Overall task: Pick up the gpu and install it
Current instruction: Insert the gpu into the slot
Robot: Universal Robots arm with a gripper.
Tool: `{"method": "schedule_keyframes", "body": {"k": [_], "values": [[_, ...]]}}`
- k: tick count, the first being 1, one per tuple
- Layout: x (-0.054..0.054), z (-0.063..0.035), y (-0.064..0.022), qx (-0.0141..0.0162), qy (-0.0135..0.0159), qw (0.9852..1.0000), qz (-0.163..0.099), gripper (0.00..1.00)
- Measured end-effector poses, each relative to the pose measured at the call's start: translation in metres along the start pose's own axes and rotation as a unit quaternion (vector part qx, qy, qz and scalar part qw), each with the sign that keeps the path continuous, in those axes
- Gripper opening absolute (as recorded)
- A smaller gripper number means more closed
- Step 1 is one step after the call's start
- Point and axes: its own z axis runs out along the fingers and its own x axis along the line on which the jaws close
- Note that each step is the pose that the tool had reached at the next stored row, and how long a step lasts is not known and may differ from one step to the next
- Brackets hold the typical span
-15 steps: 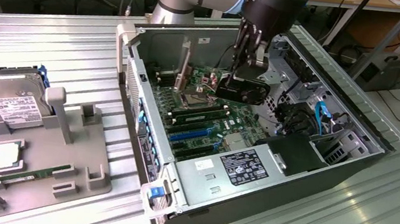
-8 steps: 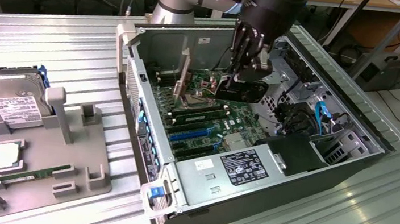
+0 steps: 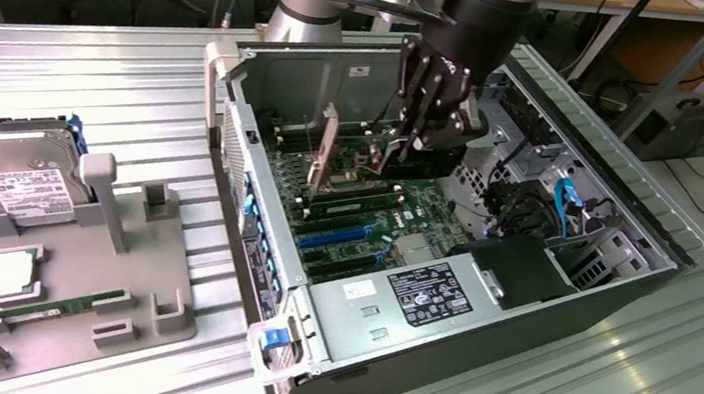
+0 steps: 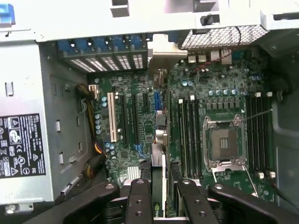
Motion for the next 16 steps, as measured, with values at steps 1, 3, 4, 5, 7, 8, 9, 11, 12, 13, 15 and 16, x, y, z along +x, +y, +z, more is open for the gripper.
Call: {"method": "schedule_keyframes", "body": {"k": [1,3,4,5,7,8,9,11,12,13,15,16], "values": [[0.0,0.0006,0.0,0.0,0.0003,1.0,-0.009,0.26],[0.0,0.0019,-0.0001,0.0001,0.0012,0.9996,-0.029,0.26],[0.0,0.0025,-0.0001,0.0001,0.0016,0.9992,-0.039,0.26],[0.0,0.0031,-0.0001,0.0001,0.002,0.9988,-0.048,0.26],[0.0,0.0044,-0.0002,0.0002,0.0026,0.9977,-0.067,0.26],[0.0,0.0053,-0.0002,0.0002,0.0027,0.9971,-0.076,0.26],[0.0,0.006,-0.0001,0.0003,0.0024,0.9969,-0.079,0.26],[0.0,0.0102,0.0017,0.0004,0.0007,0.9969,-0.078,0.26],[0.0,0.0117,0.0021,0.0004,0.0006,0.9971,-0.076,0.26],[0.0,0.0143,0.0023,0.0004,0.0004,0.9976,-0.07,0.26],[-0.001,0.0183,0.0027,0.0004,0.0,0.9981,-0.061,0.26],[-0.001,0.0204,0.003,0.0003,-0.0001,0.9984,-0.056,0.26]]}}
